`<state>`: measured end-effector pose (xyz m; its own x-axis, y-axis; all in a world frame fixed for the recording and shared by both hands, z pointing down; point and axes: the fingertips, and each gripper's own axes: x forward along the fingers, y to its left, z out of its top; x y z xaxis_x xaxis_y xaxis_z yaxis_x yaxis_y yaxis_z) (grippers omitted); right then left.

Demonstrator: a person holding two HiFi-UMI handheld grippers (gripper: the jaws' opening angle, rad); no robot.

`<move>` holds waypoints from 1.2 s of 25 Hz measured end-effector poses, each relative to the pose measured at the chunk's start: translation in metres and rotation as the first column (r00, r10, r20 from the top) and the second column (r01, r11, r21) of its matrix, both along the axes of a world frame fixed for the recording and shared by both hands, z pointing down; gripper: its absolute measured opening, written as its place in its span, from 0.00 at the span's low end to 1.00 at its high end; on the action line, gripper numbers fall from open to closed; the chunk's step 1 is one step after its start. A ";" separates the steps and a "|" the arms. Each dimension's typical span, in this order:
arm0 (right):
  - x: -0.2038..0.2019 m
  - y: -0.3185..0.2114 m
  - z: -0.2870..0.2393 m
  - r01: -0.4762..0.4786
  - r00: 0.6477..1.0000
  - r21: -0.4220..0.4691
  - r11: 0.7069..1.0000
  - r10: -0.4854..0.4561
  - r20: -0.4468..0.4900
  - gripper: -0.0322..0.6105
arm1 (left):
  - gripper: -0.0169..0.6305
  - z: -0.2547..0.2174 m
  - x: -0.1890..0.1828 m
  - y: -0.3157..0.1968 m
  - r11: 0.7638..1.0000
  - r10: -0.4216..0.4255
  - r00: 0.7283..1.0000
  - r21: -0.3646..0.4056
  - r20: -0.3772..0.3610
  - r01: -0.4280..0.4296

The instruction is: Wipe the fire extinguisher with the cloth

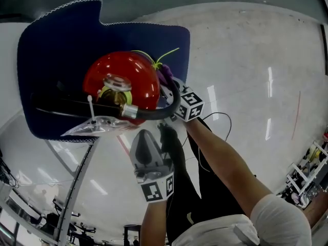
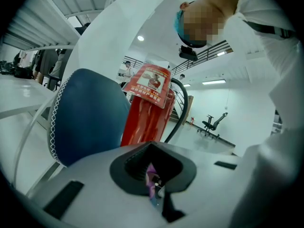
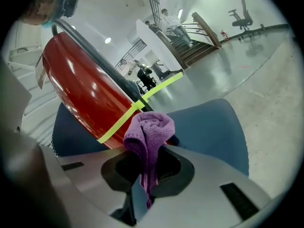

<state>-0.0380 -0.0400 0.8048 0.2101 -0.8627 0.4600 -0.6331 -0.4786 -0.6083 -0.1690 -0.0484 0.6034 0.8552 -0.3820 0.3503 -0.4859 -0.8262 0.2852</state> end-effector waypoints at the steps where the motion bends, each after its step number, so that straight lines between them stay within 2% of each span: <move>1: 0.001 -0.001 0.003 -0.002 1.000 0.004 1.000 0.002 0.000 0.13 | 0.03 0.001 0.000 -0.002 1.000 -0.004 1.000 0.000 -0.002 0.004; 10: 0.000 -0.005 0.007 -0.010 1.000 0.053 0.999 0.008 0.030 0.13 | 0.03 -0.004 -0.007 -0.003 1.000 -0.013 1.000 0.001 -0.009 0.013; 20: -0.012 -0.008 -0.055 0.001 0.999 0.114 0.993 -0.006 0.042 0.13 | 0.03 -0.023 -0.016 0.003 0.999 -0.045 0.999 -0.013 -0.012 0.045; 30: -0.022 -0.005 -0.131 0.002 0.999 0.157 0.988 -0.007 0.031 0.13 | 0.03 -0.086 -0.031 0.014 0.998 -0.068 0.996 0.005 -0.051 0.068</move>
<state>-0.0601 -0.0449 0.6737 0.1936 -0.9256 0.3252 -0.6144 -0.3728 -0.6954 -0.1998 -0.0344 0.5170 0.8437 -0.4421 0.3045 -0.5261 -0.7937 0.3055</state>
